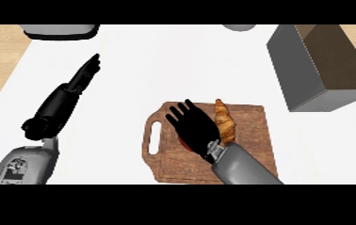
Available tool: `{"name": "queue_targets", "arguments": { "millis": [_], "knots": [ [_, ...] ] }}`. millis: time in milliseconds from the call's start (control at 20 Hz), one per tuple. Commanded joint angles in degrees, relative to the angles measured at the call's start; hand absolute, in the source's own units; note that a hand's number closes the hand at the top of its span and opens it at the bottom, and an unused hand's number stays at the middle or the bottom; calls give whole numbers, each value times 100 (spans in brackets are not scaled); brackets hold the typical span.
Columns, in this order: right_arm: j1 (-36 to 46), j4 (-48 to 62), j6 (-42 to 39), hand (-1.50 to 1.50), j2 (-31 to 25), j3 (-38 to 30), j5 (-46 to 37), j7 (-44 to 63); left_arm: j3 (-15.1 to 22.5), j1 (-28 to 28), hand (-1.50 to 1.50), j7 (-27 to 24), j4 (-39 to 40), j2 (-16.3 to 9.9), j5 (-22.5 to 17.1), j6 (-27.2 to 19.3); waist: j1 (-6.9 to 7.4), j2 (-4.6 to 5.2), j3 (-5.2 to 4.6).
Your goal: Pick the bell pepper from the cutting board and place it in the cardboard box
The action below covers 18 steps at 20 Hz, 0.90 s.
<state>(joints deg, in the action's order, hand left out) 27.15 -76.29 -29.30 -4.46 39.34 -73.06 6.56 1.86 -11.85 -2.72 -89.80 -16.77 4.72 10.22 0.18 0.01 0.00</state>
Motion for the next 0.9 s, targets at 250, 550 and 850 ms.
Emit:
{"name": "queue_targets", "arguments": {
  "millis": [250, 550, 850],
  "knots": [
    [21, 493, 1098, 150, 267, 187, -460, -855, -63, -6, 0, -186, 212, 209, 172, 5, -8, 2, 0],
    [582, 886, 1475, 150, 344, -235, -647, -1423, -17, -335, 0, 62, 192, 352, 273, 22, -3, 6, 0],
    [847, 1330, 1962, 150, 426, -2523, 33, 284, -236, -61, 0, -177, 162, 86, 123, 197, -6, 131, 15]
  ]
}}
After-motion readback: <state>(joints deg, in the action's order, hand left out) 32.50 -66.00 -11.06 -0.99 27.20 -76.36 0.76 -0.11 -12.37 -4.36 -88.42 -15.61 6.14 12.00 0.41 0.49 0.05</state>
